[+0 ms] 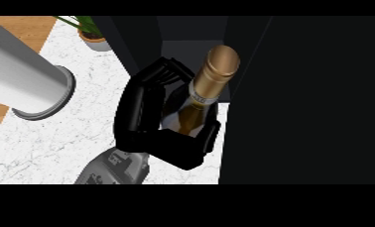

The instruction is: Pick up the wine, place it into the cabinet and close the cabinet

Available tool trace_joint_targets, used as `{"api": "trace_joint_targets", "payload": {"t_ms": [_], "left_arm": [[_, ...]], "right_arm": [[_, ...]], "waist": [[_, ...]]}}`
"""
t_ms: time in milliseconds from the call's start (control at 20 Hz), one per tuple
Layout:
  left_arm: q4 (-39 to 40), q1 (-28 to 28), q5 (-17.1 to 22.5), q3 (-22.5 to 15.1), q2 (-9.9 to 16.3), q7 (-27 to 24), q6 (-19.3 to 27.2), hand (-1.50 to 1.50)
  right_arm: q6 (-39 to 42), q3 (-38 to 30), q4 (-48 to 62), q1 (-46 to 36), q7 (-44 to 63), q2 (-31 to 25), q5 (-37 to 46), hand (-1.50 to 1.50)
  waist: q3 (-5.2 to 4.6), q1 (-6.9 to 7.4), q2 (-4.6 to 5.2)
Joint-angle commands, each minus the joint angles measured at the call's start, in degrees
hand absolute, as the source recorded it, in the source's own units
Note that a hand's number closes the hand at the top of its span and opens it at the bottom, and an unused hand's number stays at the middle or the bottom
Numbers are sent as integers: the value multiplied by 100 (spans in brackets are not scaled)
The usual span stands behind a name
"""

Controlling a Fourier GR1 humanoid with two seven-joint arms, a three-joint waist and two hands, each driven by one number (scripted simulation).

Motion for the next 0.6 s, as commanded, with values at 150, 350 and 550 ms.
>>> {"api": "trace_joint_targets", "payload": {"t_ms": [150, 350, 550], "left_arm": [[649, -992, 21, -190, -2, 142, 964, 150], [1129, -830, 71, -425, -2, -474, 1078, 150], [1489, -1047, 321, -490, -2, -679, 1178, 150]], "right_arm": [[-93, 573, -528, 240, 137, 280, 100, -150], [-54, -369, -370, -364, 521, -183, -835, -150], [-109, 114, -663, -83, 512, 27, -409, -150]], "waist": [[-2, -5, 0], [-2, -4, 10], [-4, -29, 8]]}}
